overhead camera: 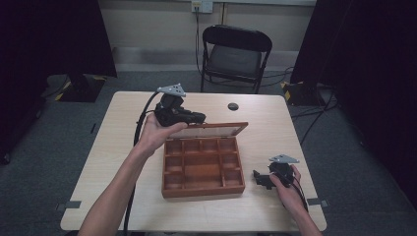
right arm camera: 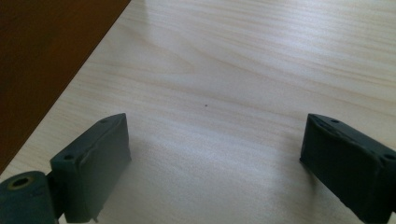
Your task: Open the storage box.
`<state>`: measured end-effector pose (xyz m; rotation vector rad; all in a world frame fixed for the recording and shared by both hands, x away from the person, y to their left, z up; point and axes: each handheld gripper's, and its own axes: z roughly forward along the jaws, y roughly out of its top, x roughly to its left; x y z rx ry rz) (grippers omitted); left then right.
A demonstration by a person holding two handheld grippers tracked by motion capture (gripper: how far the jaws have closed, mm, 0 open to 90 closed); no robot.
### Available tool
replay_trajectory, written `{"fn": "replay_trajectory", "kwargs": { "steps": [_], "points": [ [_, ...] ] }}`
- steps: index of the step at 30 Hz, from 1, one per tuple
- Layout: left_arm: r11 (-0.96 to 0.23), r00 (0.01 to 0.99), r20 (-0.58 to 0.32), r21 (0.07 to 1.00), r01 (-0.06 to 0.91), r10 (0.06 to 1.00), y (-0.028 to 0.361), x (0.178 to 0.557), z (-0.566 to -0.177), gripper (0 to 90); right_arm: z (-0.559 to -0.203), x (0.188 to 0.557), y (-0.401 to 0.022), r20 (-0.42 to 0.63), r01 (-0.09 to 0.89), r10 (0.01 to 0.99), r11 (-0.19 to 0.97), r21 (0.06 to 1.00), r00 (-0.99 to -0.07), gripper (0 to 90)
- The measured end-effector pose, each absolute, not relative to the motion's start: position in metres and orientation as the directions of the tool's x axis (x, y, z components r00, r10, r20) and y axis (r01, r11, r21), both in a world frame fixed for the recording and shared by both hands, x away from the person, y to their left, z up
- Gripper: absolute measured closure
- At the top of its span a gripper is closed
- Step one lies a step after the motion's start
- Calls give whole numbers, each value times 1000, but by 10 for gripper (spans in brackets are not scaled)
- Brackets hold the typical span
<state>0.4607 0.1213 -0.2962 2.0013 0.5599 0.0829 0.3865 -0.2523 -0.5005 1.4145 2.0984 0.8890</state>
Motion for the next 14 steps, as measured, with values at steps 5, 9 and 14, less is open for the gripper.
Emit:
{"fn": "replay_trajectory", "kwargs": {
  "steps": [5,9,14],
  "points": [
    [-379,889,-179,856,351,421,121,461,-296,858,-501,387,-252,-16,635,929,265,725,-370,73],
    [-379,890,-178,856,350,420,121,461,-296,858,-501,387,-252,-15,635,929,265,725,-370,73],
    [-379,890,-178,857,350,420,121,461,-296,859,-500,387,-252,-14,636,929,264,725,-370,73]
  ]
}}
